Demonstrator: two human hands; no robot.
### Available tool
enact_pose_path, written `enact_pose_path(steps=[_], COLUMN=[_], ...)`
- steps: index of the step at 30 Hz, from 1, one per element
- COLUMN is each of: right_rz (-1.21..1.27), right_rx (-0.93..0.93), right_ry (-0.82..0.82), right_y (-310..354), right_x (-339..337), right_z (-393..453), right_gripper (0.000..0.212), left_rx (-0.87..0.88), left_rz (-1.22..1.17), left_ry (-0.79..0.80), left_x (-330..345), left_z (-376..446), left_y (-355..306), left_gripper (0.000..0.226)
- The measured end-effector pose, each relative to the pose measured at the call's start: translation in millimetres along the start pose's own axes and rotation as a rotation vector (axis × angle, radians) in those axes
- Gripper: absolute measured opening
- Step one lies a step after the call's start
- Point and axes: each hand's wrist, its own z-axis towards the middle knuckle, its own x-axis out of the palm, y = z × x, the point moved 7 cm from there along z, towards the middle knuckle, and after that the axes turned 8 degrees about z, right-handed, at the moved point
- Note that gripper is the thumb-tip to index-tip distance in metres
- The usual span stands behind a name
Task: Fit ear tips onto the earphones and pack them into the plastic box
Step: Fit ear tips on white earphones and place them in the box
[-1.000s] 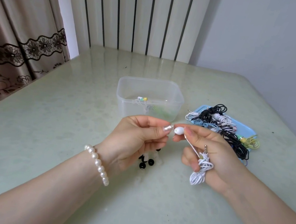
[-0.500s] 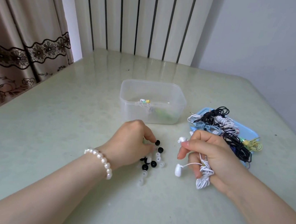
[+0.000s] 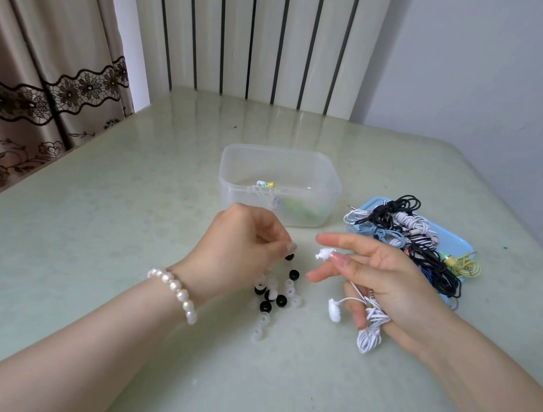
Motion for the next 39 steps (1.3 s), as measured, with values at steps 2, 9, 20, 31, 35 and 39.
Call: enact_pose_path(steps=[2, 9, 20, 31, 35, 39], right_rz=[0.002, 0.086, -0.083, -0.176, -0.155, -0.149], right_rx=[-0.022, -0.125, -0.159, -0.186, -0.180, -0.188], right_ry=[0.013, -0.057, -0.210, -0.270, -0.283, -0.274], right_y=[2.3, 9.6, 13.5, 14.4, 13.8, 14.1], right_x=[2.2, -0.9, -5.5, -7.3, -6.7, -2.6], right_z=[-0.9, -2.6, -7.0, -8.9, -9.0, -9.9], right_gripper=[0.028, 0.021, 0.014, 0.019, 0.020, 0.020], left_rx=[-0.085, -0.273, -0.304, -0.318, -0.339, -0.354], left_rz=[-0.332, -0.807, -0.830, -0.791, -0.812, -0.833], left_ry=[0.075, 0.232, 0.218, 0.203, 0.209, 0.228], left_x=[6.3, 28.6, 30.5, 30.0, 30.8, 33.6], left_z=[-4.2, -13.9, -18.0, -19.5, -20.2, -20.9], left_y=[-2.9, -1.0, -4.3, -4.2, -3.6, -3.0], left_gripper=[0.009, 0.028, 0.012, 0.009, 0.009, 0.009])
